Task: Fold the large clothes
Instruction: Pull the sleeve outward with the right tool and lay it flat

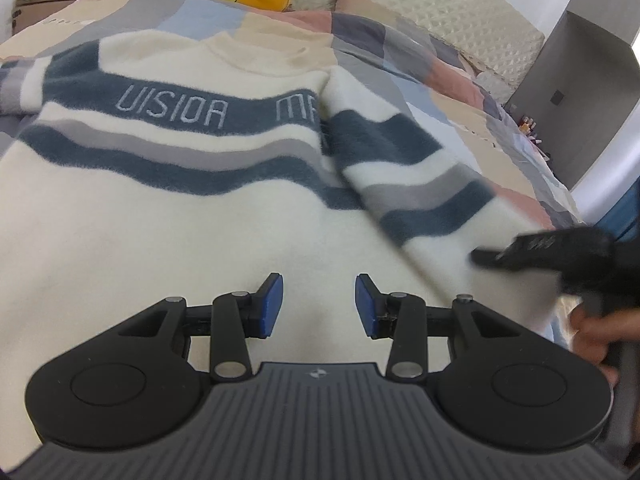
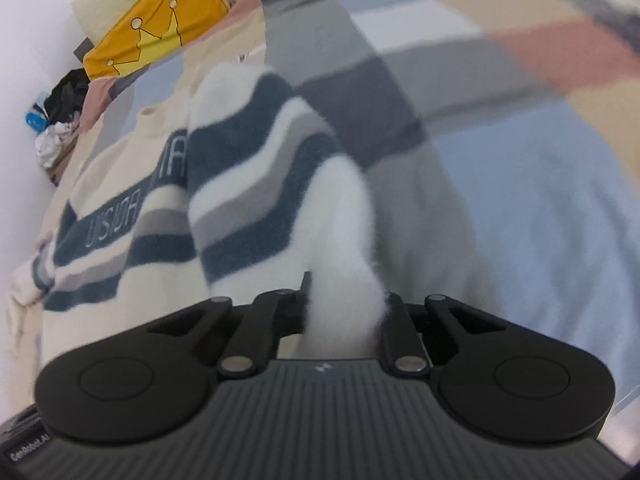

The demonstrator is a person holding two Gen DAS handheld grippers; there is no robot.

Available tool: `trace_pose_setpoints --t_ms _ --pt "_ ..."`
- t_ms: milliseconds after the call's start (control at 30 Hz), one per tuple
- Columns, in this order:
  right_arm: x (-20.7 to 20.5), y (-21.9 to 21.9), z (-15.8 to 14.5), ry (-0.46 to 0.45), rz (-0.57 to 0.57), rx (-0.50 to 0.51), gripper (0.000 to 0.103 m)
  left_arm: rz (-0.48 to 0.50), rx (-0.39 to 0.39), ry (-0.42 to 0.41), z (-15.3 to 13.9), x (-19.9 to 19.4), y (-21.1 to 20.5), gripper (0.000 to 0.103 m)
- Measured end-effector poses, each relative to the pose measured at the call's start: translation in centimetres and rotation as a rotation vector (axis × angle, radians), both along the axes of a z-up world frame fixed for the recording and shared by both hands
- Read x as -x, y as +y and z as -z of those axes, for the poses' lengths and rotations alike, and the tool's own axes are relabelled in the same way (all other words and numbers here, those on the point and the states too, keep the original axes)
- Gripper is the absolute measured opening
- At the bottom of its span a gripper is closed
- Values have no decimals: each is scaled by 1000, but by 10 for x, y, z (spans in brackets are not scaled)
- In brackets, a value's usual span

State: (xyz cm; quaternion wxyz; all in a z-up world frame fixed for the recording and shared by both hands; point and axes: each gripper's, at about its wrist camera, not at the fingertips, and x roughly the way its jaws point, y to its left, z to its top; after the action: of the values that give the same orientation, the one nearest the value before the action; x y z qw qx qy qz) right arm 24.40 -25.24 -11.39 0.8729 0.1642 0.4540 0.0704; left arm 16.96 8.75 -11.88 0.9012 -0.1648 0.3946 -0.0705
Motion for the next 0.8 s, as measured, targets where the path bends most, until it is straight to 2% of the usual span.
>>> trace_pose_setpoints --t_ms 267,333,400,500,600,800 --pt "-42 -54 -61 -174 92 89 12 -43 -25 11 8 -6 4 46" --pt "-58 -68 -71 -215 123 122 12 -57 -13 18 11 -10 7 46" --pt "-74 -78 -74 -240 152 162 12 -64 -39 31 14 -15 6 46" --pt "-97 -88 -66 -286 159 203 12 -64 -67 34 17 -20 3 46" --pt "-121 -100 -41 -280 186 295 12 -63 -87 31 19 -26 0 46" --pt "-152 -134 22 -138 285 205 12 -89 -92 15 22 -35 4 46"
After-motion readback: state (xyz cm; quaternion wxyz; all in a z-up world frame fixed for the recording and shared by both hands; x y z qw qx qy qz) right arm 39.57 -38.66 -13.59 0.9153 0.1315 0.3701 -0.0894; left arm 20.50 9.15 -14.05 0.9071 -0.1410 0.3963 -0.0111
